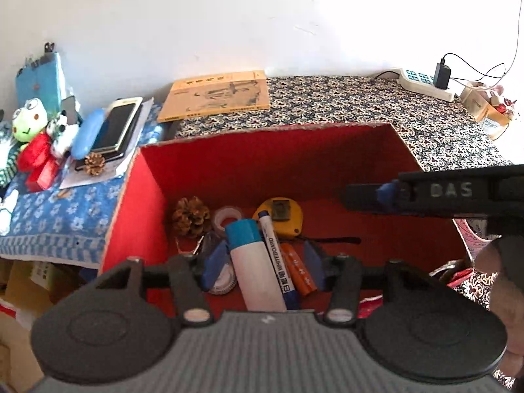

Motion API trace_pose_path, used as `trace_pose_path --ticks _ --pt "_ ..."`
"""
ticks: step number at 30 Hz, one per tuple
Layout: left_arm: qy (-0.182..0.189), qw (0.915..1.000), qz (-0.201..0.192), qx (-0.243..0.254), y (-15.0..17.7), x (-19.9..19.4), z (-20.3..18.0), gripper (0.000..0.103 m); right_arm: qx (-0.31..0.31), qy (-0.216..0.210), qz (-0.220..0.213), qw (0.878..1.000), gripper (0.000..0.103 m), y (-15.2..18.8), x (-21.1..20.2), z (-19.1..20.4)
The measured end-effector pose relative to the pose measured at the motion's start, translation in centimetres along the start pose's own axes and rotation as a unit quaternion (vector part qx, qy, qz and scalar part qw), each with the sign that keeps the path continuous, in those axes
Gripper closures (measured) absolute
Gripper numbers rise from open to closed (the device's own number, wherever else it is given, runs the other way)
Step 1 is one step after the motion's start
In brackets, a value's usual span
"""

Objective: Organize rigid objects
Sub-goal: 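Open the right gripper to drop the marker in the box, then withdraw the right tool from the box toward the tape roll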

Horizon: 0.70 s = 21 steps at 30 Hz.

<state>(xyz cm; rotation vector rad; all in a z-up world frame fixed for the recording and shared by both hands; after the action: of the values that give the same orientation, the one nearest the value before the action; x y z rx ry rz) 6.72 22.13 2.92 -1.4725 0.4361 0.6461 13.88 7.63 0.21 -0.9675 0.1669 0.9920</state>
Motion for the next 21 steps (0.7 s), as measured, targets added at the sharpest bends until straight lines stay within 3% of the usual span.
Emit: trace_pose_path --ticks 21 --pt "-0.045 0.9990 -0.002 -0.004 1.5 -4.7 -6.2 0.049 -0.004 -0.035 0.004 0.999 0.089 1.3 -7.5 -3.0"
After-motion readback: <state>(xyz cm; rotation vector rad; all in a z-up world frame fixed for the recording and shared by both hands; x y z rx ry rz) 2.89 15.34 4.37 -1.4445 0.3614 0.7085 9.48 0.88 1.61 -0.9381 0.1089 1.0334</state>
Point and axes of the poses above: each gripper's, at about its wrist camera, not at the fingertips, and x roughly the way its jaws point, z to its left, y to its underside, the point moved 4 cm from there along x, roughly the way its jaws point, and after that the axes turned 11 degrees about -z, right-handed, at the moved point
